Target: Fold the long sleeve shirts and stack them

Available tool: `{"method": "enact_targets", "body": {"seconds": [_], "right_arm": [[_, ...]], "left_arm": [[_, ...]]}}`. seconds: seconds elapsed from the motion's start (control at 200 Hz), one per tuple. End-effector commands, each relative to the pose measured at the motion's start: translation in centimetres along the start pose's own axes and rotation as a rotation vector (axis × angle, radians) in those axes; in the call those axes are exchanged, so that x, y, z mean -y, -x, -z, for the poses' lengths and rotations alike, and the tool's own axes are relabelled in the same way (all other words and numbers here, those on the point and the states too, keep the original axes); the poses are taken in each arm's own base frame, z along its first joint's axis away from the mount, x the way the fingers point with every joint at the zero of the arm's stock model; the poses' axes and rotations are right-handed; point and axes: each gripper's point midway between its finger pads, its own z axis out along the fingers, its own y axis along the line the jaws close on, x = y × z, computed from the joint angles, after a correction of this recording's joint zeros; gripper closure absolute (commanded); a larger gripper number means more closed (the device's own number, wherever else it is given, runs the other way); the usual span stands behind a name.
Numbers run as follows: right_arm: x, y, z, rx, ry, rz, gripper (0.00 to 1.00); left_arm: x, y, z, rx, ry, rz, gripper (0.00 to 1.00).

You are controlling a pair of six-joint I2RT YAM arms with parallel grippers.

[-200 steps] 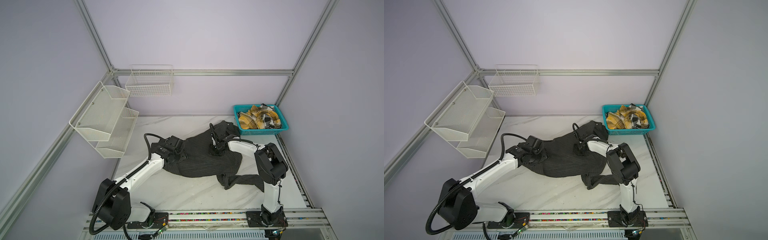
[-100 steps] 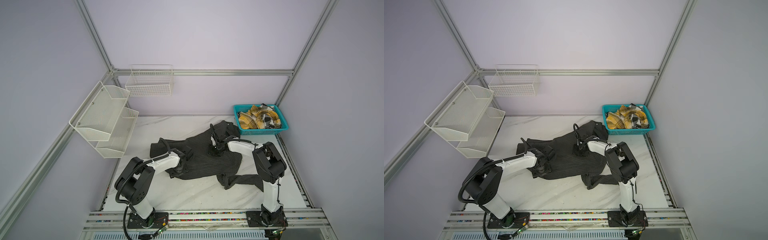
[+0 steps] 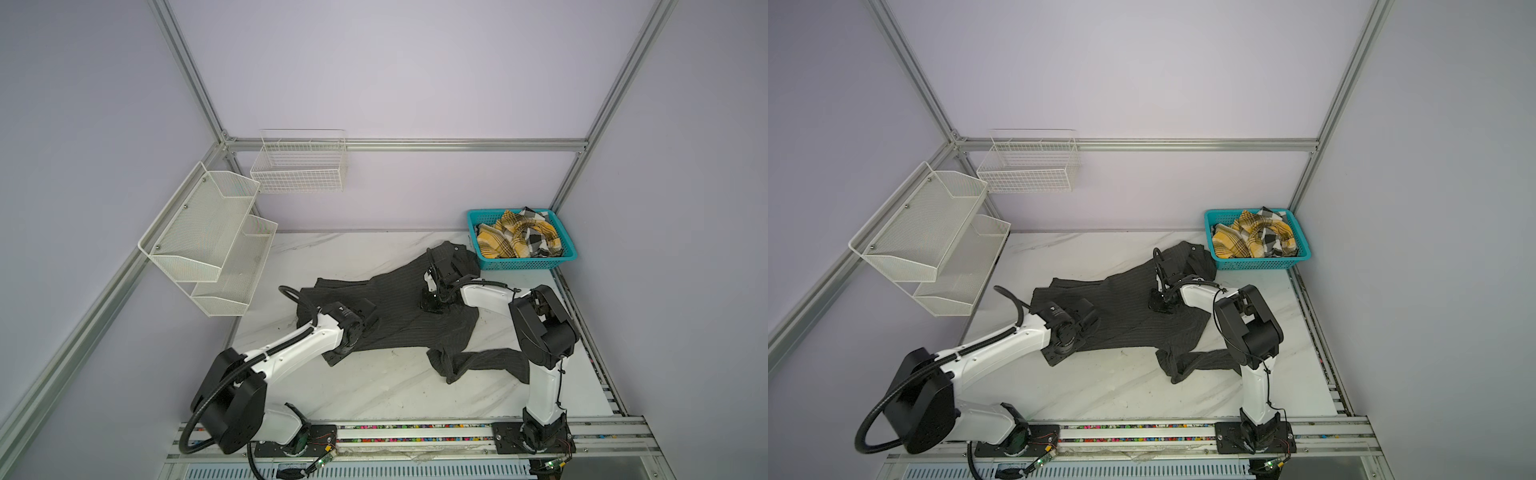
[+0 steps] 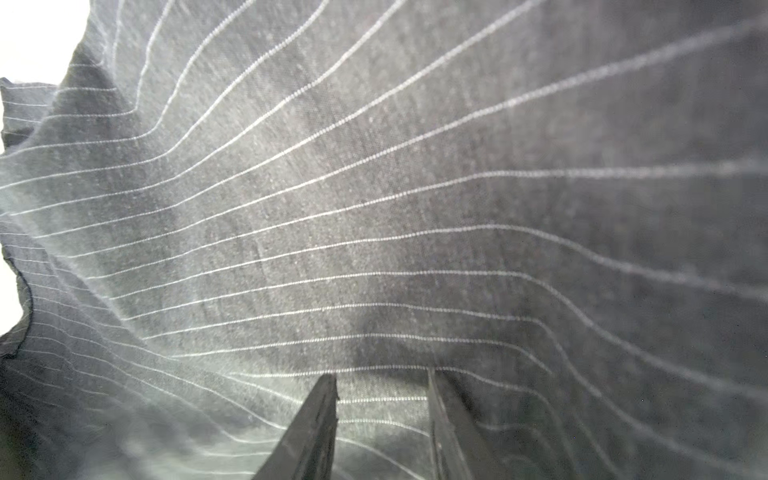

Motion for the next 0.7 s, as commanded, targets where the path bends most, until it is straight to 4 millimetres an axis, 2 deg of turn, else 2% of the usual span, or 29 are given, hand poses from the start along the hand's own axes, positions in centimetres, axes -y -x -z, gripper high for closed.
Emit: {"method": "enact_targets", "body": {"seconds": [0.0, 0.045, 0.115, 0.14, 0.16, 0.255, 0.305, 0.355, 0.455, 0.53, 0.635, 0.695], "right_arm": [[3.1, -3.4, -0.7, -0.096, -0.09, -0.038, 0.6], [3.3, -3.8, -0.7, -0.103, -0.094, -0.045, 0.6], [3.5, -4.2, -0.7, -0.116, -0.102, -0.047, 0.6], [3.6, -4.3, -0.7, -0.118, -0.104, -0.044, 0.6], [3.6, -4.3, -0.6, -0.119, -0.104, -0.041, 0.6], [3.1, -3.6, 0.1, -0.105, -0.104, -0.027, 0.59], [2.6, -2.8, 0.7, -0.088, -0.104, -0.02, 0.59], [1.9, -1.8, 1.2, -0.067, -0.097, -0.01, 0.57], [0.8, 0.7, 1.9, -0.013, -0.105, -0.008, 0.54], [1.1, 2.8, 2.0, 0.031, -0.139, -0.029, 0.53], [0.7, 6.0, 2.3, 0.089, -0.131, -0.053, 0.5], [0.4, 7.9, 2.5, 0.122, -0.137, -0.056, 0.49]], "left_arm": [[-4.5, 0.1, -0.6, 0.048, 0.053, 0.141, 1.0], [-5.4, -0.3, -0.7, 0.022, 0.035, 0.179, 0.9], [-7.0, -1.1, -0.4, -0.014, 0.008, 0.255, 0.49], [-7.7, -1.3, -0.3, -0.025, -0.004, 0.288, 0.4], [-8.0, -1.3, -0.1, -0.027, -0.02, 0.306, 0.36], [-8.7, -0.2, 0.9, 0.014, -0.134, 0.366, 0.32], [-9.2, 0.9, 1.7, 0.056, -0.164, 0.416, 0.29], [-8.9, 2.4, 2.8, 0.112, -0.2, 0.414, 0.27], [-6.2, 4.7, 3.8, 0.181, -0.212, 0.311, 0.24], [-3.1, 6.6, 4.6, 0.212, -0.218, 0.211, 0.2], [-0.8, 10.8, 5.5, 0.344, -0.159, 0.118, 0.12], [0.8, 13.3, 5.5, 0.377, -0.165, 0.074, 0.11]]}}
